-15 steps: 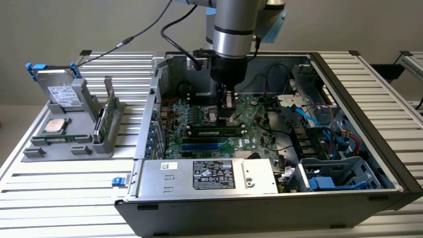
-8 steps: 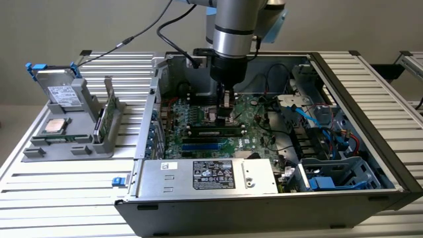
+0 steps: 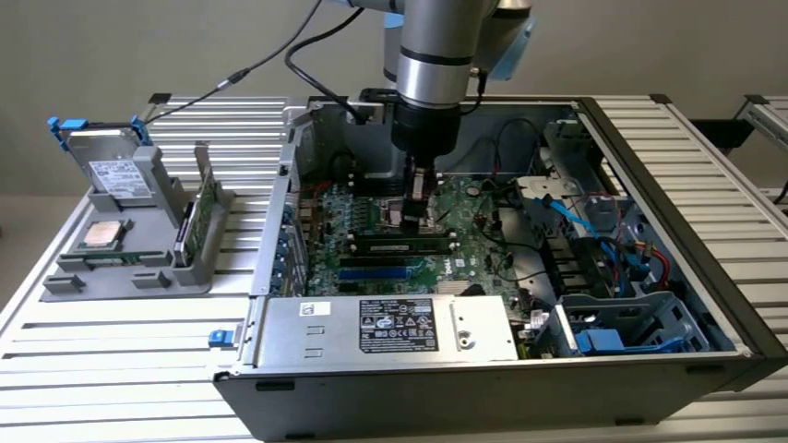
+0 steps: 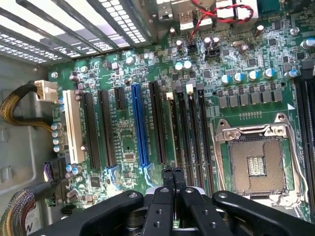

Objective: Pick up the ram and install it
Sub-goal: 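Press down the ram until it locks into place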

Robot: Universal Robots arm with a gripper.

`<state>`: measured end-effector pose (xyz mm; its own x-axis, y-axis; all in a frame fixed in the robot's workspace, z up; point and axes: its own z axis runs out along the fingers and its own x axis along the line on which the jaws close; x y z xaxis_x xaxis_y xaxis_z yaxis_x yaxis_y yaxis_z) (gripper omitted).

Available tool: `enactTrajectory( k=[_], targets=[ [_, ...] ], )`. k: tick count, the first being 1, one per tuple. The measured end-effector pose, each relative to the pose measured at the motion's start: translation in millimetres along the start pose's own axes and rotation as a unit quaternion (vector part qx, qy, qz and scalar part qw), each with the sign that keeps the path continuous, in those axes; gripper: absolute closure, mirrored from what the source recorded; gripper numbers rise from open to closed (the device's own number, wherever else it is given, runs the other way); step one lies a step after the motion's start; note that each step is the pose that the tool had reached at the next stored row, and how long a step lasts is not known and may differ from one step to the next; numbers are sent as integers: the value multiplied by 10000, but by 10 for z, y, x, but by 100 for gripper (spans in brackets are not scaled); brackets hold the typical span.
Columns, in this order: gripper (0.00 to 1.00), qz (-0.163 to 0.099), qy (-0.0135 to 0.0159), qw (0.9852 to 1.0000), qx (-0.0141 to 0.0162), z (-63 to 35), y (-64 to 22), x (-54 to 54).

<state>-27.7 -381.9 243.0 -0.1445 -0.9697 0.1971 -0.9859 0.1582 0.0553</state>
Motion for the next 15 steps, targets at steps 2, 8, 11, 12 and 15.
enactTrajectory(
  k=[2, 8, 11, 12, 15],
  targets=[
    [90, 113, -10, 9999, -1, 0, 0, 0],
    [90, 482, -39, 9988, -14, 3, 0, -1],
    [90, 671, -53, 9977, -26, 8, -1, -2],
    [90, 734, -57, 9973, -31, 10, -1, -2],
    [90, 934, -72, 9956, -47, 18, -1, -4]
  ],
)
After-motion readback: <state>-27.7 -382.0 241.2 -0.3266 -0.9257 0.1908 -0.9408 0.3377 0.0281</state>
